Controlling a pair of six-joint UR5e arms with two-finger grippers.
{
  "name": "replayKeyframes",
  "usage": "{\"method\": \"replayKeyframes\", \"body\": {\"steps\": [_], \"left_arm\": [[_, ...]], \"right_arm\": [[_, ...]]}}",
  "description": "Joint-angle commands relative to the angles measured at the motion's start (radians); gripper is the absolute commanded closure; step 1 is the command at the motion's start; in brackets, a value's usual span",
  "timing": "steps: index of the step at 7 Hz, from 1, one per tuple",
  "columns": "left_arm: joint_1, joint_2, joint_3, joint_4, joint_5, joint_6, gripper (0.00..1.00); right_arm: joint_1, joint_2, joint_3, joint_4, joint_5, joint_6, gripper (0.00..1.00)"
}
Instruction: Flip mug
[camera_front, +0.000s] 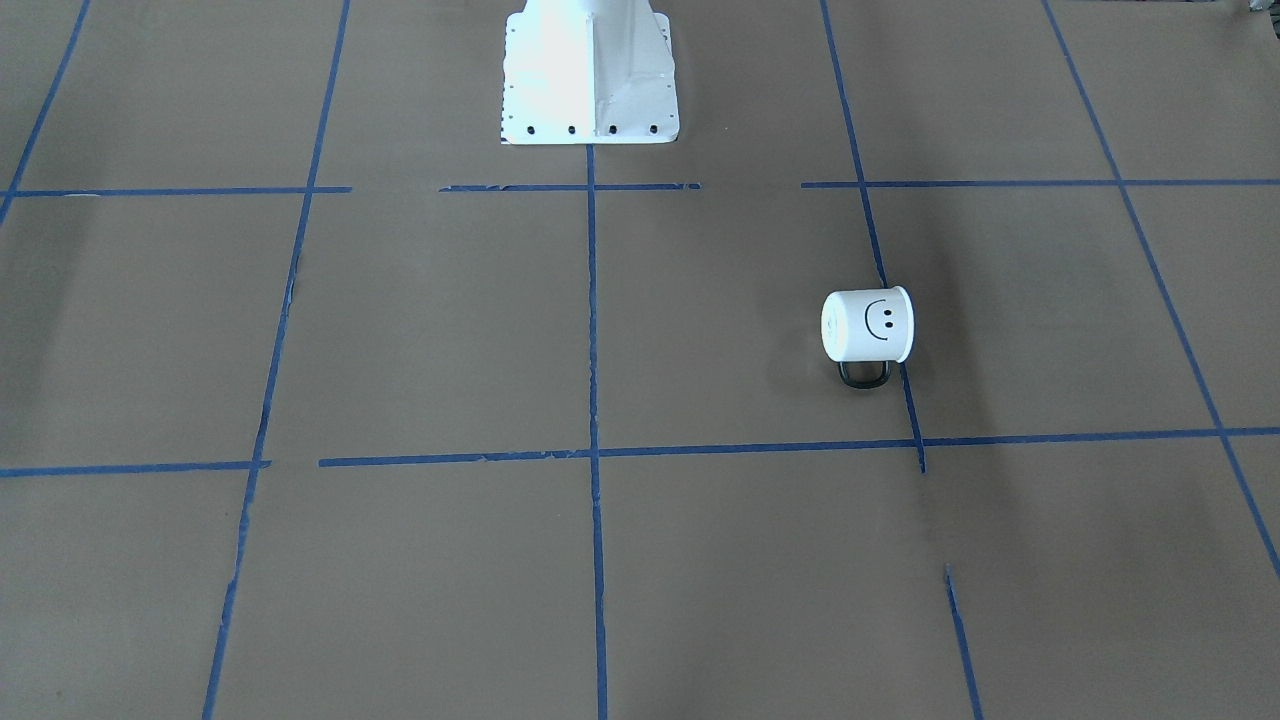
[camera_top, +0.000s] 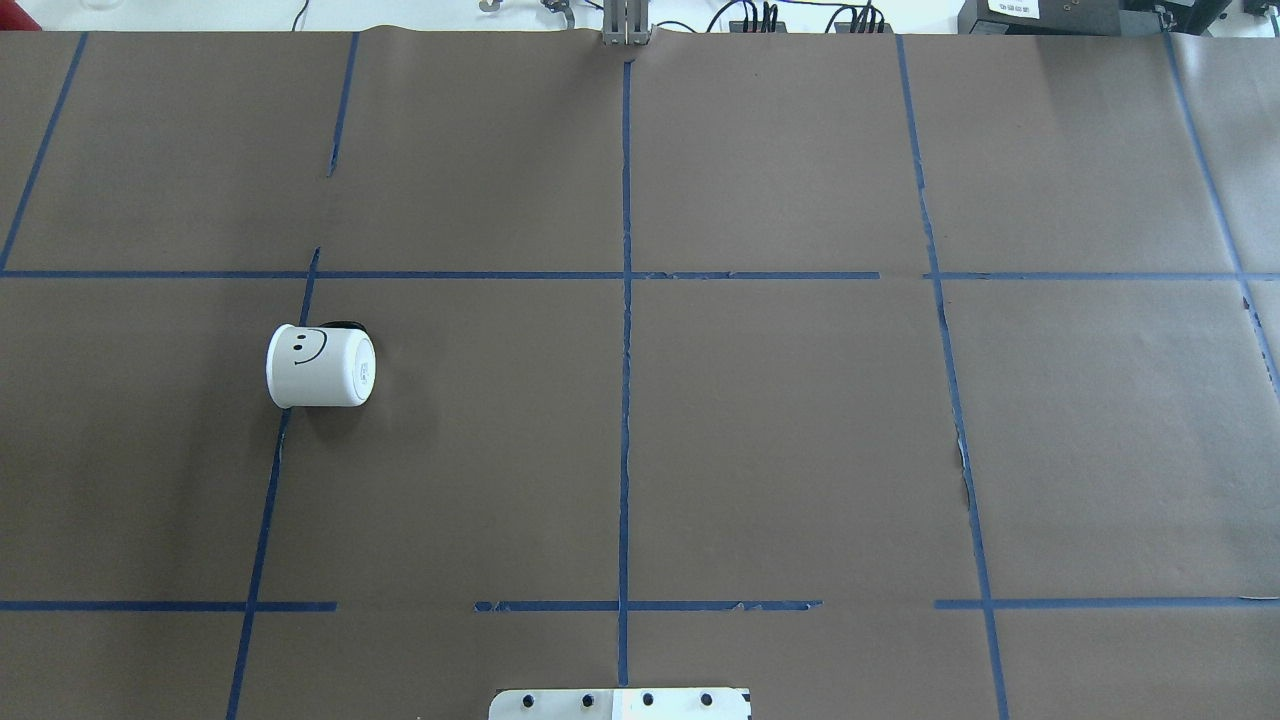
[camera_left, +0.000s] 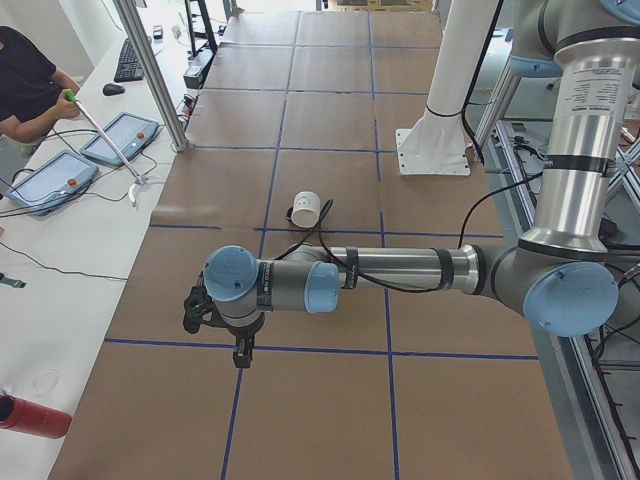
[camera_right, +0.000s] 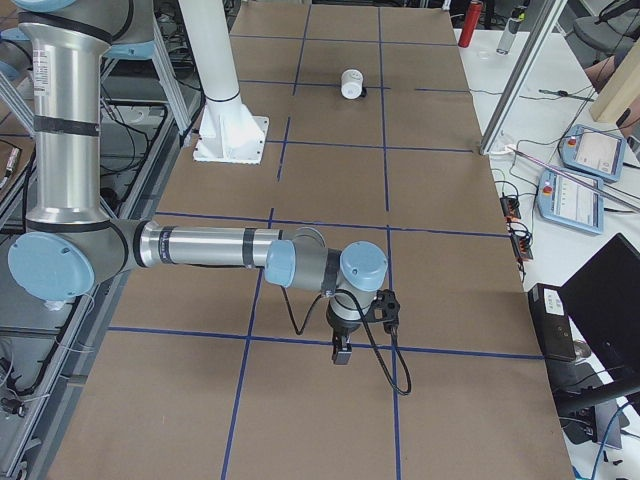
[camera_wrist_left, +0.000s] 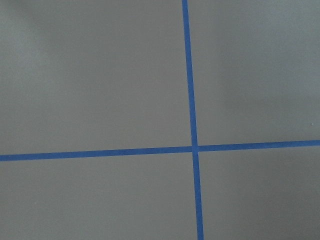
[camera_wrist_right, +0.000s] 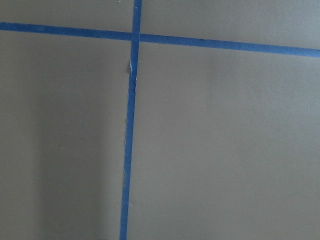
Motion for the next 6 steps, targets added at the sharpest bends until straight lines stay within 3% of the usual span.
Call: {"method": "replayKeyframes", "body": {"steps": [1,6], "left_arm": [[0.0,-0.011,-0.053,0.034,-0.003,0.004,0.0],[0.049,0.035,-0.156,0.031,-0.018,-0.004,0.0]], "right_arm": [[0.0,0.0,0.0,0.0,0.0,0.0,0.0],[0.0,0.0,0.0,0.0,0.0,0.0,0.0]]}}
